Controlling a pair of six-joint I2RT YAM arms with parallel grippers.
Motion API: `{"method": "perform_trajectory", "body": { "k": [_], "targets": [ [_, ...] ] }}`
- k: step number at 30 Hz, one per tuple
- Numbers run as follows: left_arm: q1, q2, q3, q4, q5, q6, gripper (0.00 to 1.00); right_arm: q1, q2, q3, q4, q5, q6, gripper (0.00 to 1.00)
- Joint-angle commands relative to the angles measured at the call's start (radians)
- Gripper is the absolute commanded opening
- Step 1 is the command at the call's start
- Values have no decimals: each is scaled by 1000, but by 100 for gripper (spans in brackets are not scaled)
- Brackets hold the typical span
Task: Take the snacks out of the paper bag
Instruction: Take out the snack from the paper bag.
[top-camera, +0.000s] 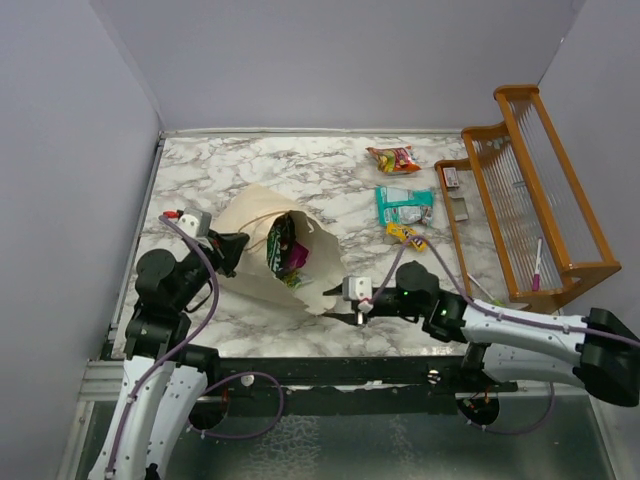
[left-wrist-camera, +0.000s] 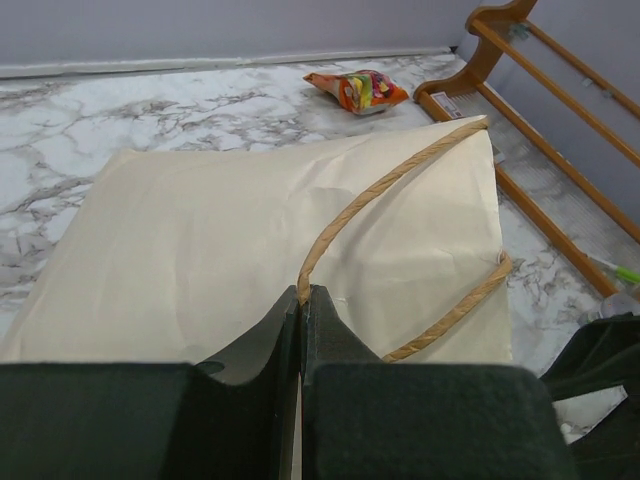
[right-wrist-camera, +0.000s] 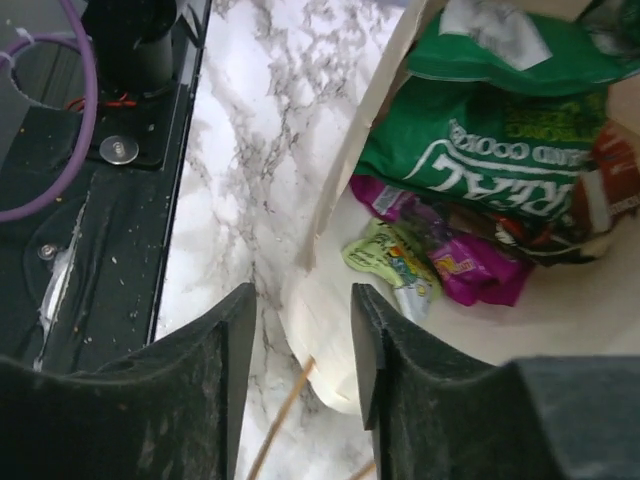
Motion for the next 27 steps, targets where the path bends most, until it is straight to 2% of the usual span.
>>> {"method": "perform_trajectory", "body": {
  "k": [1,4,7,12,19,22,25,27],
  "targets": [
    [-5,-16,33,-67,-105,13,0,106,166,90,59,273,-130,35],
    [-7,-47,28,-85,-159,-17,0,110,247,134,52,392,-133,33],
    [-7,-81,22,-90,-142,-65,0,110,292,167,26,442,-166,33],
    [-7,-79,23,-107,-81,-106,0,132,386,217,58,410,-171,29],
    [-7,-55,5,-79,-37,-102,0,300,604,358,217,425,-93,28],
    [-7,-65,5,-78,-25,-95,0,325,639,364,313,386,-45,29],
    [-7,-68,3,-74,-15,-94,0,324,627,302,412,496,-23,31],
    [-7,-71,3,-73,-12,-93,0,321,613,275,407,592,-39,31]
  ]
}}
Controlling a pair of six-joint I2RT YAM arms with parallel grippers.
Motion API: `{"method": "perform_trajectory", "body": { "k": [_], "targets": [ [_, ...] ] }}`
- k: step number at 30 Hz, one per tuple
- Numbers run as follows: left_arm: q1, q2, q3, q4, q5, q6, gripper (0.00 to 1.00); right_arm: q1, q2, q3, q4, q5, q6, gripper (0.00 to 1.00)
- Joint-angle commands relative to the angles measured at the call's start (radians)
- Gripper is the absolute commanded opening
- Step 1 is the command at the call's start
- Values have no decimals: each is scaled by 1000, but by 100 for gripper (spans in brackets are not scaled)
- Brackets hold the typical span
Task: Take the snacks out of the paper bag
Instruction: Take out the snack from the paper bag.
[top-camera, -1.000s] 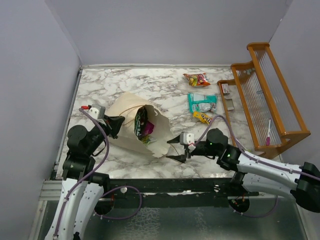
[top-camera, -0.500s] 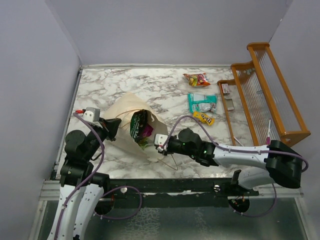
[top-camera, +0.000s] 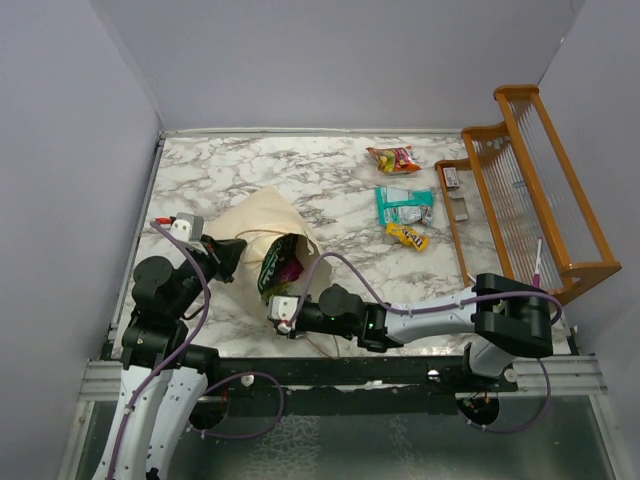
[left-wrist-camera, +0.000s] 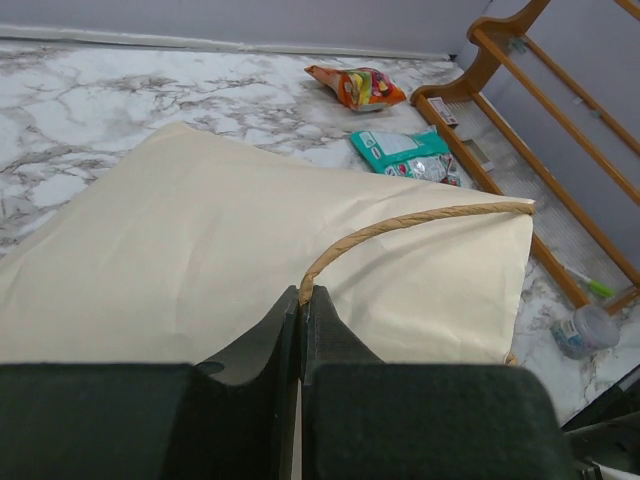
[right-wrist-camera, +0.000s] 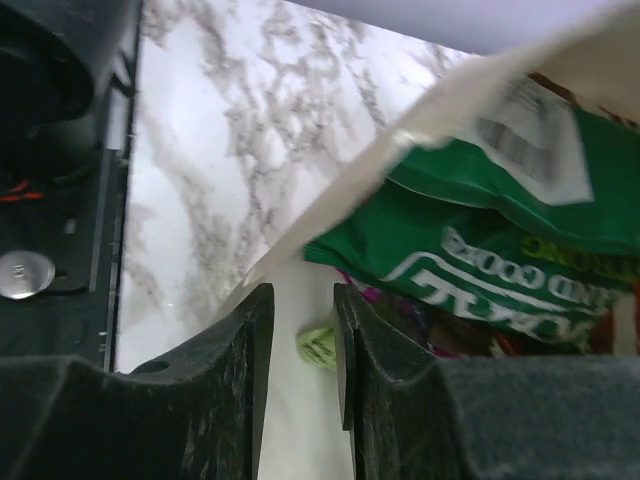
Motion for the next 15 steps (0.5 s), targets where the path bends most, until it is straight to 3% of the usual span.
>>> {"method": "perform_trajectory", "body": {
  "k": [1,5,9,15],
  "targets": [
    [0,-18,-6,19,30,-1,0,-10,-30,-65,140,195,12,31],
    [-1,-25,-8,27,31,0,0,-43,-61,-139,108,211,-39,34],
    [-1,-29,-8,29,26,1,0,-64,-59,-188,104,111,-161,43],
    [-2,-35,-8,31,25,3,0,-64,47,-84,-58,54,-393,48]
  ]
}}
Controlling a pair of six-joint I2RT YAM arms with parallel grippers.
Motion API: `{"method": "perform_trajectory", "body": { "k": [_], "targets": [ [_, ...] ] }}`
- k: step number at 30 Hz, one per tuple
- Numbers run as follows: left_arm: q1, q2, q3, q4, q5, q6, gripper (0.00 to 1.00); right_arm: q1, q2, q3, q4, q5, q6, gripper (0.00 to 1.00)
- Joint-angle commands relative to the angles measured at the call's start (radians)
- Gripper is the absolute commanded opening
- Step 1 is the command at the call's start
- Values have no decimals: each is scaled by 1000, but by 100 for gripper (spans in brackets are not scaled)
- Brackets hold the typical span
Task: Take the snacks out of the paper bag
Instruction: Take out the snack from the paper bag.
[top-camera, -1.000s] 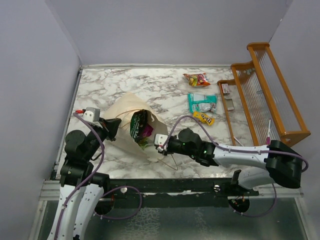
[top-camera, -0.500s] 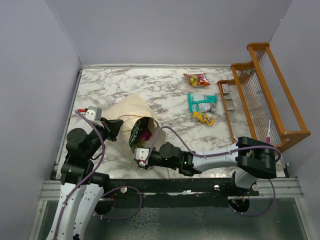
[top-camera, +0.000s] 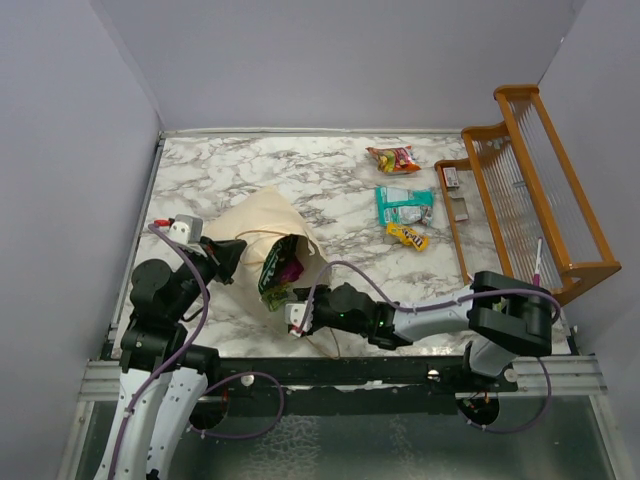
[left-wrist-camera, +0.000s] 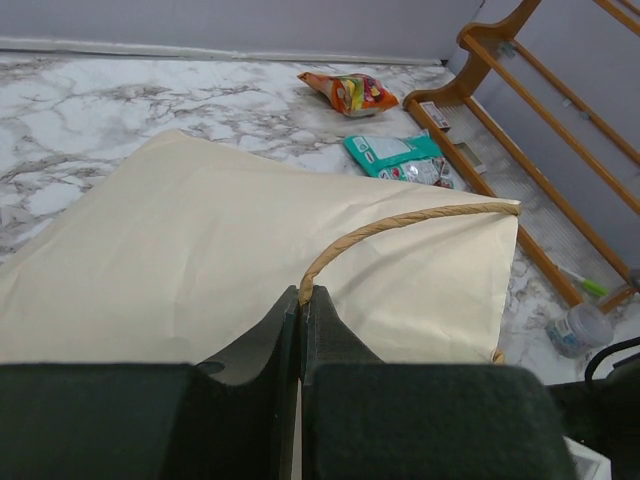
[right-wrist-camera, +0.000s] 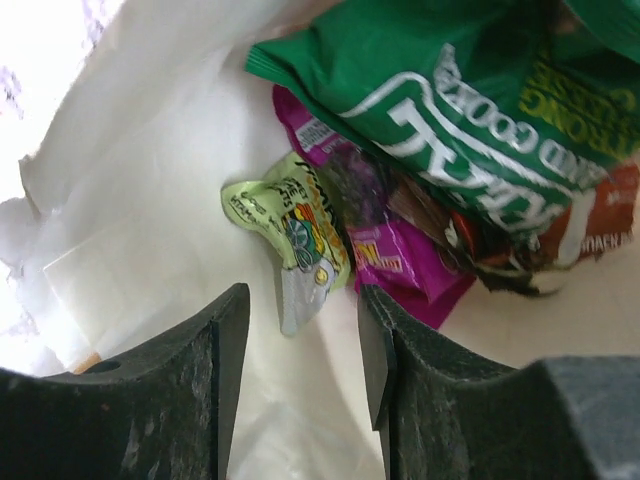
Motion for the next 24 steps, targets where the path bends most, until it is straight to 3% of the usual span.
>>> {"method": "perform_trajectory", "body": {
  "k": [1,8,14,19,24],
  "targets": [
    [-2,-16,-8,28,17,2,0,3,102,120,-129,-42,-208,48],
    [-3,-24,-8,31,15,4,0,4,221,201,-126,2,-244,52],
    [-11,-22,-8,29,12,3,0,5,312,252,-113,58,-246,47],
    [-14,-29,-7,27,6,4,0,4,323,257,-75,116,-233,28],
    [-16,-26,-6,28,1,6,0,5,238,215,-59,104,-197,8]
  ]
}}
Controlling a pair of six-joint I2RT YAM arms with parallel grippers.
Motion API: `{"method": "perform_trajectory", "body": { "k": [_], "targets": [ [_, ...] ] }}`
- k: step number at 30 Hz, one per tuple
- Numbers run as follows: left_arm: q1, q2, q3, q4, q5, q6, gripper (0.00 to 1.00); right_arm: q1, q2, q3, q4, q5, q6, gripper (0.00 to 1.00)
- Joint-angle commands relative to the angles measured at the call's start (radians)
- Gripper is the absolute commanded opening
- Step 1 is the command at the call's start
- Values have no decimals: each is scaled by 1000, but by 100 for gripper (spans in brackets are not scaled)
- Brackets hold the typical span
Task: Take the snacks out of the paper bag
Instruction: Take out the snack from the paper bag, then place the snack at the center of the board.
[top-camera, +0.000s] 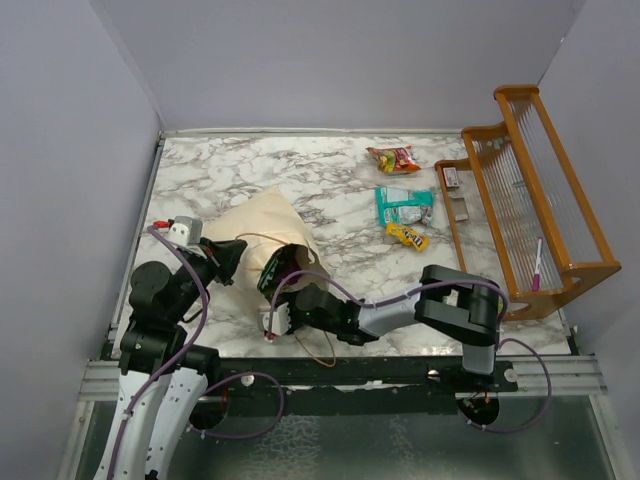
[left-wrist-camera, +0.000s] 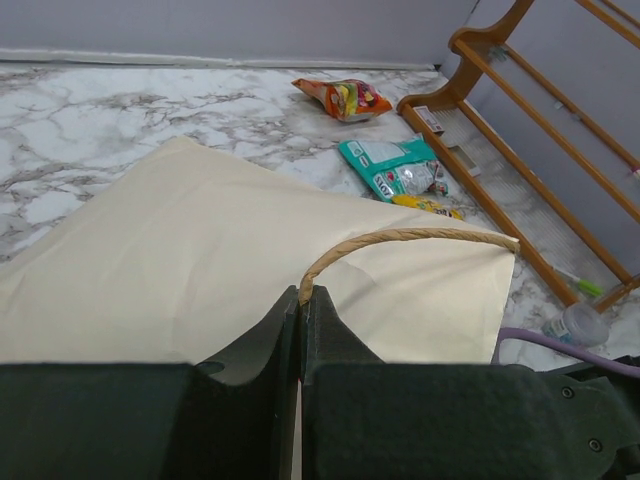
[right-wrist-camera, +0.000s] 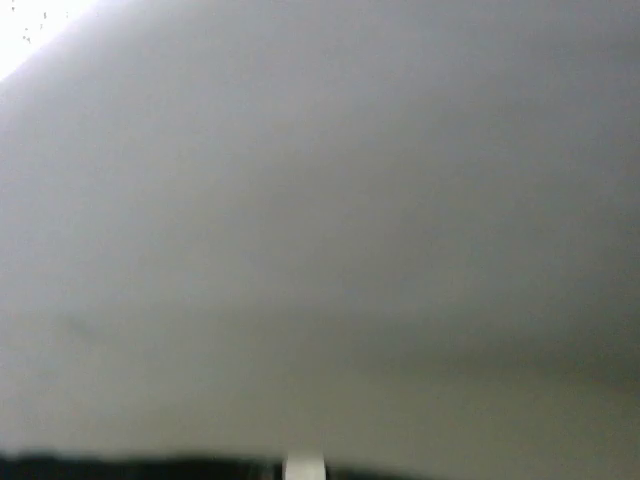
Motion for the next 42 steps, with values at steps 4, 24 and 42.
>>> {"method": "perform_trajectory", "body": {
  "k": [4,24,42],
  "targets": [
    [-4,-11,-6,20,-7,8,0,3,-179,-82,8,-48,101,2],
    [-6,-22,-1,3,-66,0,0,3,-1068,-335,-233,-481,219,1],
    [-6,-15,-1,3,-66,-2,0,-11,-1233,-488,163,632,179,1]
  ]
}}
